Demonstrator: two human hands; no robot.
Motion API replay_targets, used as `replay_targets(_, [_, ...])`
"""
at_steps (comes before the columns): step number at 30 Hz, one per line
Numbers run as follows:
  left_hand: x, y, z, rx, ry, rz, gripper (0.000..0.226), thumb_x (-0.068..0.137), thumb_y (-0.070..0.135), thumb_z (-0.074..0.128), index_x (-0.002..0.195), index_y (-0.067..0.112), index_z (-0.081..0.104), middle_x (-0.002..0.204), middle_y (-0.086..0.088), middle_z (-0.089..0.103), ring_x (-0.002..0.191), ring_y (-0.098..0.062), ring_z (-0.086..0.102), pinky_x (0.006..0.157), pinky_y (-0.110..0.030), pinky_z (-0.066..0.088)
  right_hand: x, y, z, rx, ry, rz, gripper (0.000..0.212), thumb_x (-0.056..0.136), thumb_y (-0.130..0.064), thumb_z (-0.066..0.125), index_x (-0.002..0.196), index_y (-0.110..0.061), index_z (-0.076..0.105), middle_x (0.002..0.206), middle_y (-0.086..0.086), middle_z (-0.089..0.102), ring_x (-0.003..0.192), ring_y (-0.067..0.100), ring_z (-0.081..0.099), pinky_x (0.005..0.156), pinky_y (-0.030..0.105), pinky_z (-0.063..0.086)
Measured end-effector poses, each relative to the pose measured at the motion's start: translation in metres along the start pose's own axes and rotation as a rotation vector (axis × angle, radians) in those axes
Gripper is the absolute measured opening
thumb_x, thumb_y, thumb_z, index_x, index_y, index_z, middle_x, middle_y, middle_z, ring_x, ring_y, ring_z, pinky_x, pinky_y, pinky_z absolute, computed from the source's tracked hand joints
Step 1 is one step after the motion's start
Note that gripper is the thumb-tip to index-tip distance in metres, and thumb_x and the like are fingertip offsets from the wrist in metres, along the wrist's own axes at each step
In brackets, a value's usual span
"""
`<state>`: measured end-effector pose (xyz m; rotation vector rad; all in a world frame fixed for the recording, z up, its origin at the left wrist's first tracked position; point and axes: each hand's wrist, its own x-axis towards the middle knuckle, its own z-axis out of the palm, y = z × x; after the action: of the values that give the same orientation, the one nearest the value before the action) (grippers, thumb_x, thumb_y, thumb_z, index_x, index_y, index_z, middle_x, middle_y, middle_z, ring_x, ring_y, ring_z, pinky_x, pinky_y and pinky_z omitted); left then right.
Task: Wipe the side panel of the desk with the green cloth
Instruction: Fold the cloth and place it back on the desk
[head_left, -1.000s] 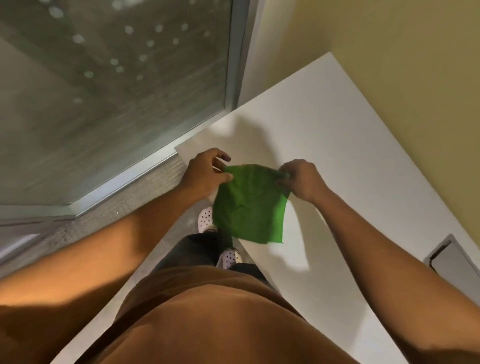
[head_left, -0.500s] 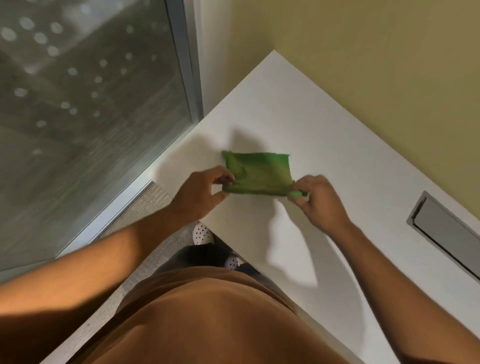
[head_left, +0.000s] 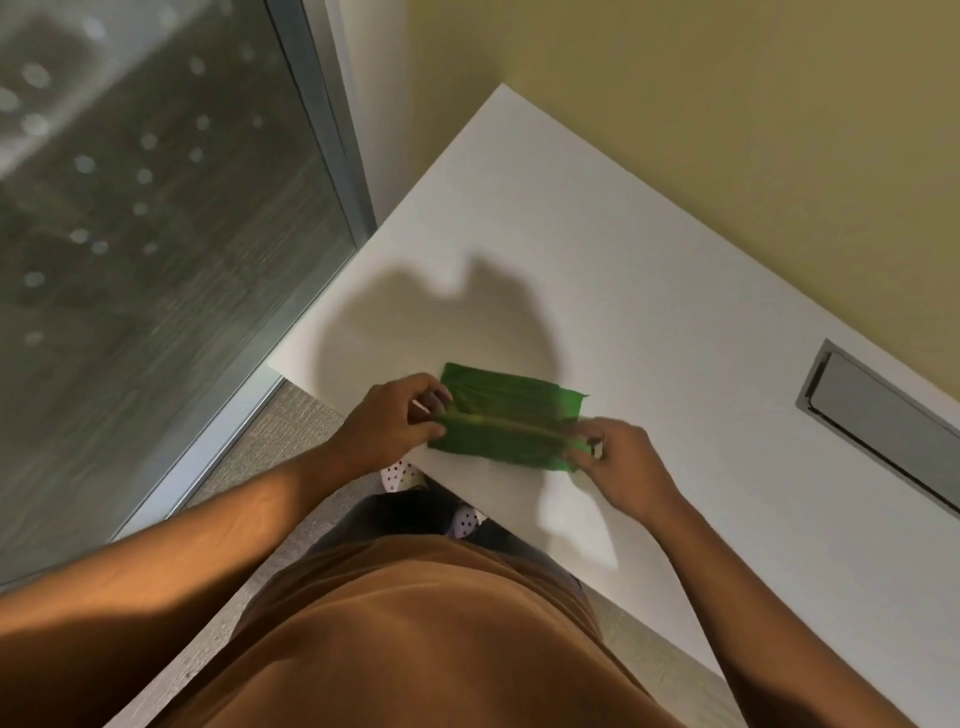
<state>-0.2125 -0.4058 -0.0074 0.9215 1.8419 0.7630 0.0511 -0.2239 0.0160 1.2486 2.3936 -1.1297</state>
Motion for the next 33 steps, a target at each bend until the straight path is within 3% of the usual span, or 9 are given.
replay_targets(5, [0.047,0.019,0.005,-0.017,0.248,-0.072,0.030,0.087,0.011,0.080,0.111,0.020,0.065,0.099,0.004,0.070,0.093,-0.013,0.067,0.075,-0.018,0.050,0.045,-0.009,-0.004,0.029,0.164,0.085,0.018,0.094,-0.021,0.070,0.109,-0.018,0.080,0.106,0.002,0.078,0.096,0.022,0.069,0.080,0.027,0.048])
replay_targets(9, [0.060,0.015,0.018,0.096,0.296,-0.119,0.038,0.088,0.017,0.078,0.122,0.016,0.062,0.117,-0.007,0.069,0.114,-0.026,0.061,0.092,-0.035,0.052,0.059,-0.011,0.011,0.079,0.288,0.245,0.019,0.092,-0.023,0.073,0.108,-0.015,0.076,0.118,0.010,0.067,0.109,0.029,0.066,0.084,0.028,0.045])
replay_targets(11, [0.054,0.013,0.022,0.075,0.345,-0.228,0.053,0.088,0.028,0.079,0.133,0.012,0.055,0.130,-0.012,0.060,0.121,-0.032,0.057,0.102,-0.043,0.051,0.057,-0.012,0.019,0.136,0.341,0.376,0.038,0.091,-0.032,0.076,0.122,-0.011,0.067,0.127,0.014,0.058,0.116,0.033,0.062,0.090,0.034,0.049])
replay_targets(14, [0.043,0.012,0.033,-0.036,0.296,-0.434,0.076,0.086,0.042,0.080,0.143,0.008,0.045,0.138,-0.014,0.052,0.125,-0.032,0.056,0.101,-0.042,0.050,0.047,-0.012,0.034,0.217,0.276,0.552,0.078,0.082,-0.045,0.084,0.141,-0.007,0.048,0.136,0.016,0.051,0.119,0.037,0.060,0.102,0.048,0.055])
replay_targets(17, [0.041,0.009,0.047,-0.235,0.189,-0.526,0.078,0.083,0.037,0.084,0.144,0.009,0.044,0.136,-0.008,0.058,0.119,-0.029,0.062,0.102,-0.044,0.055,0.041,-0.013,0.044,0.473,0.246,0.618,0.093,0.079,-0.036,0.090,0.150,-0.007,0.036,0.140,0.015,0.050,0.122,0.033,0.058,0.104,0.047,0.056])
replay_targets(20, [0.051,0.012,0.058,-0.447,0.176,-0.562,0.064,0.083,0.022,0.085,0.137,0.007,0.054,0.123,-0.009,0.066,0.100,-0.024,0.068,0.094,-0.046,0.061,0.047,-0.010,0.045,0.690,0.219,0.655,0.084,0.080,-0.025,0.090,0.147,-0.006,0.044,0.135,0.011,0.059,0.120,0.030,0.062,0.102,0.043,0.057])
replay_targets(24, [0.067,0.033,0.061,-0.516,0.163,-0.530,0.044,0.087,0.012,0.081,0.126,0.005,0.063,0.100,-0.001,0.067,0.091,-0.019,0.064,0.088,-0.039,0.059,0.056,0.008,0.031,0.809,0.198,0.661,0.056,0.079,-0.020,0.090,0.127,-0.003,0.066,0.119,0.014,0.073,0.107,0.031,0.071,0.092,0.038,0.060])
replay_targets(29, [0.102,0.068,0.065,-0.384,0.149,-0.357,0.041,0.082,0.009,0.083,0.118,0.016,0.064,0.108,-0.005,0.071,0.104,-0.028,0.068,0.084,-0.038,0.058,0.054,0.040,0.004,0.951,0.341,0.590,0.046,0.080,-0.019,0.089,0.121,-0.007,0.073,0.117,0.011,0.075,0.104,0.026,0.071,0.083,0.031,0.060])
replay_targets(33, [0.138,0.103,0.078,-0.153,0.148,-0.288,0.028,0.081,0.018,0.084,0.102,0.020,0.066,0.106,-0.007,0.073,0.099,-0.032,0.069,0.089,-0.050,0.061,0.053,0.067,-0.033,0.972,0.382,0.550,0.022,0.087,-0.016,0.084,0.106,-0.009,0.075,0.107,0.008,0.074,0.094,0.021,0.066,0.069,0.020,0.051])
